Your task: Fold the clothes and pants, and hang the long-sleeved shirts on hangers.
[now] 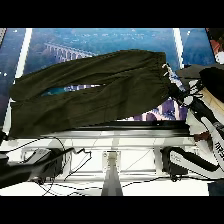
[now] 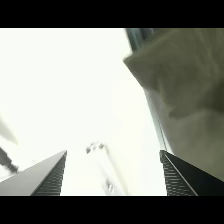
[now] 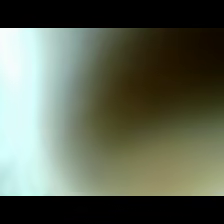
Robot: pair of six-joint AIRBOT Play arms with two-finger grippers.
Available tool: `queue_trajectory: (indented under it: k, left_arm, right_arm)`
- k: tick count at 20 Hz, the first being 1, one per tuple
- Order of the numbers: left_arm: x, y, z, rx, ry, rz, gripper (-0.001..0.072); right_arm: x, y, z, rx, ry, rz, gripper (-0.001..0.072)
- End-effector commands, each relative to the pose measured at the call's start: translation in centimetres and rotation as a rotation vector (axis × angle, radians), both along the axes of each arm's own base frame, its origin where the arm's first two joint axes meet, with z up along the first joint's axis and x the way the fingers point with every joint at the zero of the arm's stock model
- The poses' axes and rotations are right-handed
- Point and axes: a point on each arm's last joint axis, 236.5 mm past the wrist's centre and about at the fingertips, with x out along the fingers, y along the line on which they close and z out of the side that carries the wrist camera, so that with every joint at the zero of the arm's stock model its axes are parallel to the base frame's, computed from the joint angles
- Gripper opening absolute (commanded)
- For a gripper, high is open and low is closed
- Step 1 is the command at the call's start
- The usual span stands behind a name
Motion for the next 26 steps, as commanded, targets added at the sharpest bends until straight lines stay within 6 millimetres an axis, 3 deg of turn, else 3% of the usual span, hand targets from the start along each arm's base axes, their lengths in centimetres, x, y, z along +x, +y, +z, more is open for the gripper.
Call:
queue_trajectory:
  k: [1, 4, 6, 9, 13, 14, 18, 22, 24, 26]
  left_arm:
    - [1.9, 1.5, -1.3, 0.077, -0.129, 0.078, 0.0658]
    - [5.7, 2.5, -1.2, 0.113, -0.290, 0.081, 0.0637]
    - [6.4, 2.7, -1.9, 0.112, -0.296, 0.065, 0.0574]
    - [6.6, 1.2, -3.7, 0.011, -0.280, 0.068, 0.0458]
    - [6.6, 0.5, -4.1, -0.029, -0.276, 0.054, 0.0068]
    - [6.8, 0.5, -3.7, -0.030, -0.282, 0.030, 0.0023]
    - [7.7, 2.9, -0.1, 0.028, -0.312, -0.012, 0.0023]
    - [8.6, 6.4, 5.2, 0.167, -0.346, -0.080, 0.0022]
    - [8.8, 7.3, 6.3, 0.202, -0.352, -0.084, 0.0023]
    - [8.8, 7.4, 6.3, 0.203, -0.352, -0.084, 0.0023]
  right_arm:
    - [-0.1, 0.1, -0.1, 0.000, 0.005, 0.003, 0.0033]
    - [-0.2, 0.1, -0.2, -0.001, 0.011, 0.007, 0.0032]
    - [-0.2, 0.2, -0.2, -0.029, 0.019, 0.045, 0.0032]
    - [-0.5, 0.3, -0.5, -0.060, 0.037, 0.095, 0.0033]
    - [-1.3, 0.8, -0.8, -0.074, 0.074, 0.147, 0.0032]
    - [-1.4, 0.9, -0.6, -0.086, 0.078, 0.171, 0.0032]
    - [-2.8, 1.3, 1.8, -0.172, 0.095, 0.293, 0.0030]
    - [-6.4, 1.1, 5.2, -0.272, 0.153, 0.392, 0.0030]
    - [-8.6, 0.4, 7.0, -0.334, 0.188, 0.417, 0.0030]
    - [-11.3, 0.1, 8.4, -0.366, 0.232, 0.426, 0.0030]
